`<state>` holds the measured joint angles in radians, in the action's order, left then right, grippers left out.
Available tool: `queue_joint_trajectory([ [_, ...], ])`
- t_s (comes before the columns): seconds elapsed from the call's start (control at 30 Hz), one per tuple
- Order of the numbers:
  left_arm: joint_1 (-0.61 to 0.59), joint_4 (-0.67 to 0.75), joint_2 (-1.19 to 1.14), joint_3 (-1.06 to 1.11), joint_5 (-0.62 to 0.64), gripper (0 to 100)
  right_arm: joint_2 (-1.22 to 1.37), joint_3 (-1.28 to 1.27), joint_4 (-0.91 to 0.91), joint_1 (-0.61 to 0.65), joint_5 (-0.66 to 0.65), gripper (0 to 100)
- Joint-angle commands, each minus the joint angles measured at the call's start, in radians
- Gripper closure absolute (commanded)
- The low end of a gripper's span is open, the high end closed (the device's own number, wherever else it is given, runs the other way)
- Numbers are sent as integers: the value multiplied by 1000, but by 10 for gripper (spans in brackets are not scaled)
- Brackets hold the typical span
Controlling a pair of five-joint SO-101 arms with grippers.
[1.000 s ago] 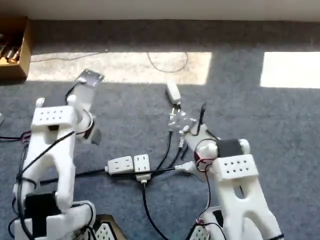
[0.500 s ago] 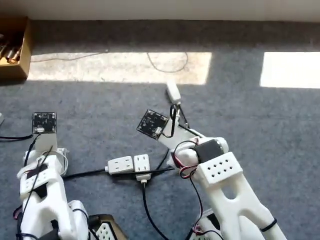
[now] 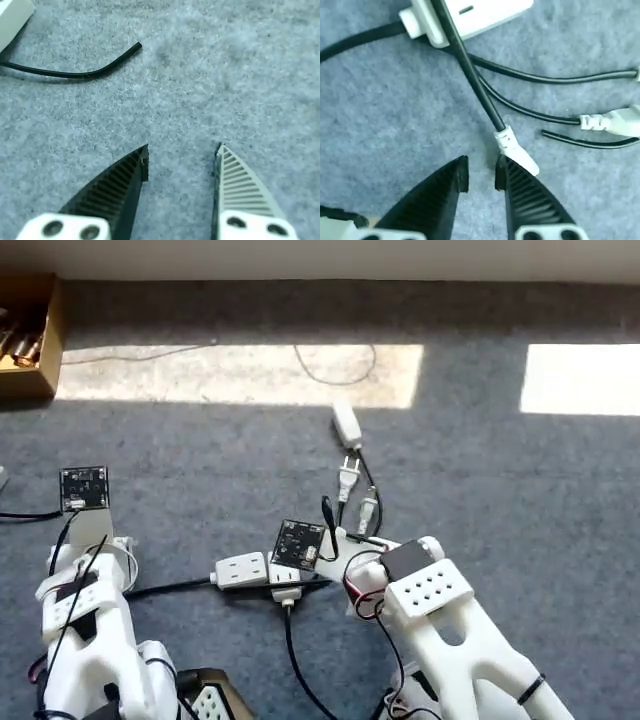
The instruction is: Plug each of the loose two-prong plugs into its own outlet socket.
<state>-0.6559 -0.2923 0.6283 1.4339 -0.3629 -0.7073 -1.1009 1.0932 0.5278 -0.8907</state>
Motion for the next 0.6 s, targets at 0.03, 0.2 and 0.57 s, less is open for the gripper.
queue_joint_trajectory([
  [0.03,2,21,1,2,9,775,2,77,10,7,-20,894],
  [0.2,2,21,1,2,9,776,7,68,-50,7,-21,894],
  [0.57,2,21,1,2,8,776,317,186,-70,7,-21,894],
])
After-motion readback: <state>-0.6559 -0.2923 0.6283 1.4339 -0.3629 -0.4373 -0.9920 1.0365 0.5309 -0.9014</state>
